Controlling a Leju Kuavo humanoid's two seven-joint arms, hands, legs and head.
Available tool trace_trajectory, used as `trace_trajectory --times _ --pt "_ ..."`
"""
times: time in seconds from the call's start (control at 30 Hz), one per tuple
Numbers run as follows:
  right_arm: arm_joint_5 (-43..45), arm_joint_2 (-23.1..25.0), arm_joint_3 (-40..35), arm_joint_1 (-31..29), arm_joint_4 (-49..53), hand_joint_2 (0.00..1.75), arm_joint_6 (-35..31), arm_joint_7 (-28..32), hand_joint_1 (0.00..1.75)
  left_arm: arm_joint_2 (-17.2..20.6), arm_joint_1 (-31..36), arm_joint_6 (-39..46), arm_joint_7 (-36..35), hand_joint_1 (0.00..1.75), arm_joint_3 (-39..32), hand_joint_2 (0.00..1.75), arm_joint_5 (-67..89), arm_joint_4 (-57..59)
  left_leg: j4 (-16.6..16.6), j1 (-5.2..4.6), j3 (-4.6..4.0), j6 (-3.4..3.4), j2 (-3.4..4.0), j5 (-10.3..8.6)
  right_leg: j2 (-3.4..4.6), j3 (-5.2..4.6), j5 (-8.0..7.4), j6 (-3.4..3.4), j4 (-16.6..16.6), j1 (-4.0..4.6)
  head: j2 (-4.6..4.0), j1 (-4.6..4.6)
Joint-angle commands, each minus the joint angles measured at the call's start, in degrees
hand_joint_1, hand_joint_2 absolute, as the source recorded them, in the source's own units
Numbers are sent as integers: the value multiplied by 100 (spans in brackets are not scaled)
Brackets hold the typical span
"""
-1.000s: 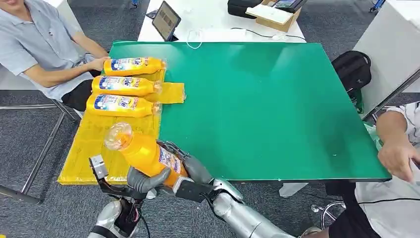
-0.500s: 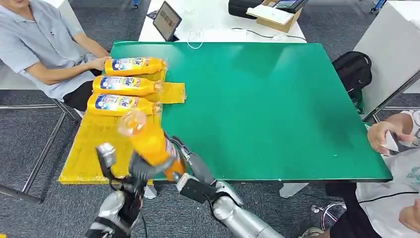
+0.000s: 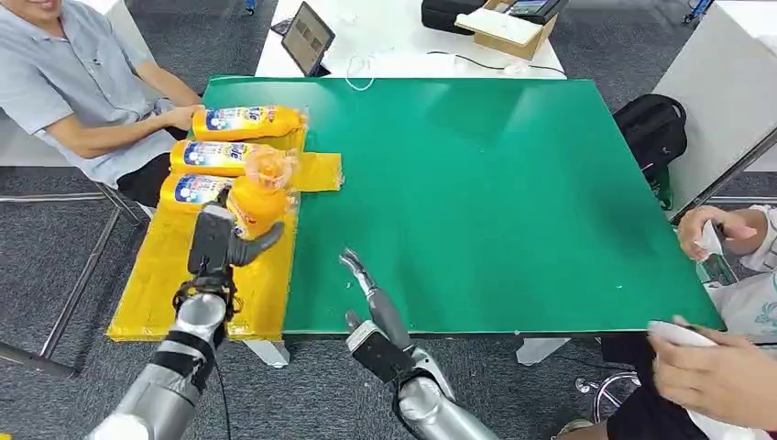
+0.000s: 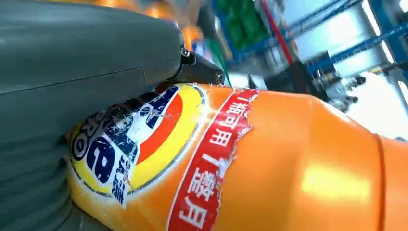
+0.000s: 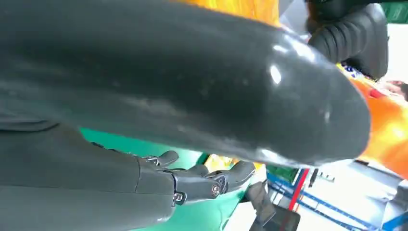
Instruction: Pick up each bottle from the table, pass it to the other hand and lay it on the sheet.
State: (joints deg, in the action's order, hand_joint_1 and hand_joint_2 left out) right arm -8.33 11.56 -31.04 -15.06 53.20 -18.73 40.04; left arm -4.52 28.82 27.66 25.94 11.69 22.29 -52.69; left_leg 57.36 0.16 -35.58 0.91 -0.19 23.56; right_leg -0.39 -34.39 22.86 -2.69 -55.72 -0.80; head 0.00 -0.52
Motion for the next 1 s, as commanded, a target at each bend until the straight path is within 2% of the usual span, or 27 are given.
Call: trace_trajectory --times 0.03,0.07,0.2,0.23,0.37,0.43,0.47,0.5,0.53,0.57,0.63,0.67,0.7,0.8,0.83,0.87,0.9,1.0 --pt "-64 66 229 -10 -90 0 188 -4 0 585 1809 636 -1413 175 1007 175 2570 2945 7 10 26 -11 -11 11 -9 28 15 18 -10 10 0 -2" --pt "-84 74 206 25 -31 0 229 -4 0 656 1980 547 -1863 175 1277 175 3159 3182 1 6 22 -8 -6 7 -5 20 10 13 -5 6 0 0" --pt "-98 67 197 130 79 0 245 -4 0 673 2219 11 -2189 175 1345 175 3431 3469 6 10 18 -6 -1 8 -3 18 11 11 -7 9 0 0" --pt "-156 10 212 226 191 0 197 -4 0 645 2286 -409 -2325 175 1378 175 3558 3554 10 11 24 -7 -1 14 -3 25 17 14 -12 10 0 -2" --pt "-192 -35 419 395 344 0 199 -4 0 660 2242 -999 -2328 175 1344 175 3640 3584 8 9 29 -6 2 16 1 29 19 12 -9 8 0 0" --pt "-222 -10 534 427 347 0 243 -4 0 707 2154 -935 -2223 175 1365 175 3760 3552 -1 4 14 -4 2 4 0 14 7 8 -1 3 0 0" --pt "-241 2 587 447 342 0 285 -4 0 765 2094 -917 -2067 147 1497 175 3960 3524 1 6 20 -5 2 8 1 20 10 9 -2 5 0 0" --pt "-265 5 607 457 342 0 300 -4 0 788 2046 -848 -2017 147 1497 175 4003 3515 3 6 29 -7 5 14 4 30 15 13 -4 6 0 0" --pt "-268 16 634 471 343 0 309 -4 0 788 2013 -833 -1949 49 1476 175 4007 3507 -1 4 19 -6 8 8 7 18 9 10 -2 3 0 0" --pt "-269 18 656 491 352 0 323 -4 0 773 1990 -915 -1862 68 1450 175 3984 3515 1 5 28 -7 12 12 11 26 12 12 -4 5 0 0" --pt "-283 12 679 524 377 0 335 -4 0 747 1953 -1017 -1726 75 1382 175 3918 3492 -1 2 11 -5 4 4 3 10 6 8 -3 2 0 0" --pt "-304 8 688 538 384 0 339 -4 0 741 1942 -1131 -1603 45 1395 175 3931 3495 3 5 23 -7 3 11 2 23 14 13 -7 5 0 2" --pt "-304 9 694 539 381 0 350 -4 0 746 1935 -1185 -1541 35 1388 175 3920 3492 4 5 25 -7 4 12 3 25 15 13 -8 5 0 2" --pt "-304 9 694 539 381 0 350 -4 0 746 1935 -1185 -1541 35 1388 175 3920 3492 4 5 25 -7 4 12 3 25 15 13 -8 5 0 2" --pt "-302 4 693 556 374 0 354 -4 0 748 1914 -1192 -1530 10 1389 175 3919 3500 -2 4 14 -5 3 5 2 14 7 9 -2 3 0 0" --pt "-311 -10 700 576 363 0 350 -4 0 779 1885 -1225 -1434 2 1358 175 3880 3476 -1 4 16 -6 3 6 2 15 8 10 -3 4 0 0" --pt "-314 -25 727 613 383 0 278 -4 0 632 1776 -1622 -1061 0 1031 175 3533 3499 -3 4 25 -7 8 10 7 24 10 11 0 4 0 2" --pt "-311 -24 727 607 376 0 278 -4 0 624 1772 -1694 -1000 0 1003 175 3491 3491 0 3 18 -4 2 8 1 20 10 8 -2 2 0 2"
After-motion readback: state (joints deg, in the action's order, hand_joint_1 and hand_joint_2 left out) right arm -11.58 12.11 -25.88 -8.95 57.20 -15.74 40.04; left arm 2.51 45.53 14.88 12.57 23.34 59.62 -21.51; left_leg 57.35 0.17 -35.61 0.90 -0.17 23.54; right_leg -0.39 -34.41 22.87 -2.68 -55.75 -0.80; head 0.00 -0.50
